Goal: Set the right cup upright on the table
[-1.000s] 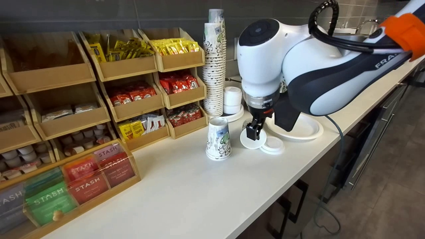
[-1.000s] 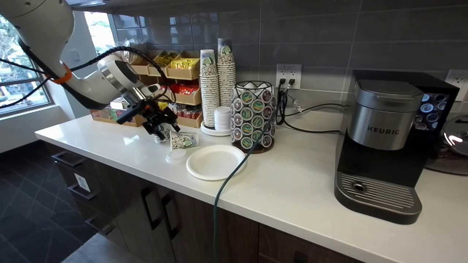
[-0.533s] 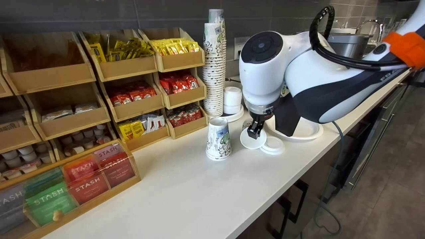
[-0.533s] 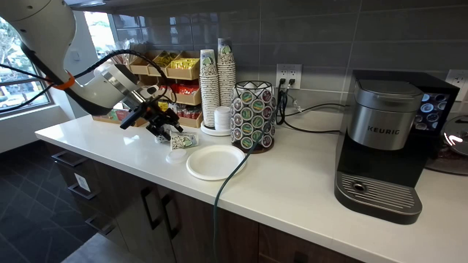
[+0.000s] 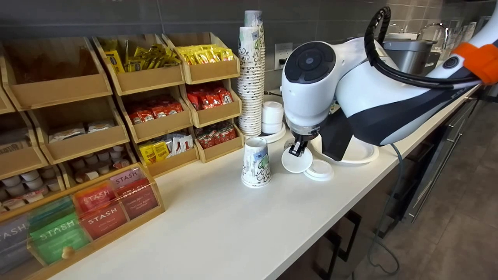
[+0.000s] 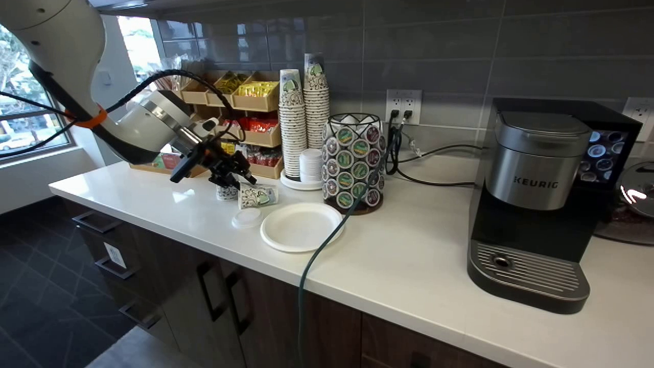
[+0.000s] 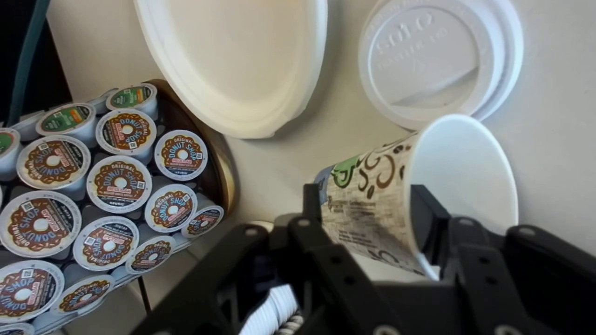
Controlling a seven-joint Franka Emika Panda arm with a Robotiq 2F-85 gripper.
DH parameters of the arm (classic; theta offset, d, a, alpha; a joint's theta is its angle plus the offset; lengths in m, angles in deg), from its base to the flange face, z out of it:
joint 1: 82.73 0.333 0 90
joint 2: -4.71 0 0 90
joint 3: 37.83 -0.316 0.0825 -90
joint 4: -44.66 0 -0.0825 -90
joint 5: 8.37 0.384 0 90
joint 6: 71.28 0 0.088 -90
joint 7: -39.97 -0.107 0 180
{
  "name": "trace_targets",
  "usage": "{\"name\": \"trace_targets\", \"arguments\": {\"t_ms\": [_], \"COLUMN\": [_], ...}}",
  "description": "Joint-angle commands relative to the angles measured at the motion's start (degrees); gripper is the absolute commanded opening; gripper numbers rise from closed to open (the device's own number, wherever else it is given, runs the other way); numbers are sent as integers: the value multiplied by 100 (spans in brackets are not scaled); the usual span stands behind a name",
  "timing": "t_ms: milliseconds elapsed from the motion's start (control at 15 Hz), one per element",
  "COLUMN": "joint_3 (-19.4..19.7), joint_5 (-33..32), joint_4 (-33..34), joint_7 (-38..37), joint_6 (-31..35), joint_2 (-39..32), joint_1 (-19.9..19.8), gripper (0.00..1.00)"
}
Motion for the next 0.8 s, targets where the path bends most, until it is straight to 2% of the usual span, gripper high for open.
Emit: {"name": "trace_targets", "arguments": {"t_ms": [0,267,400,533,733], "joint_3": [-37,-58,-41,-23,-6], "joint_5": [-266,-236,-260,-294,-293], "joint_4": [-142,-191,-229,-278,-379], "joint_7": [-276,-286,-313,-354,-345], "joint_6": [208,344,391,351,232], "joint_2": [20,61,110,203,420], "joint_1": [-42,-77,-76,-81,-121], "gripper": [44,25,6,3,6]}}
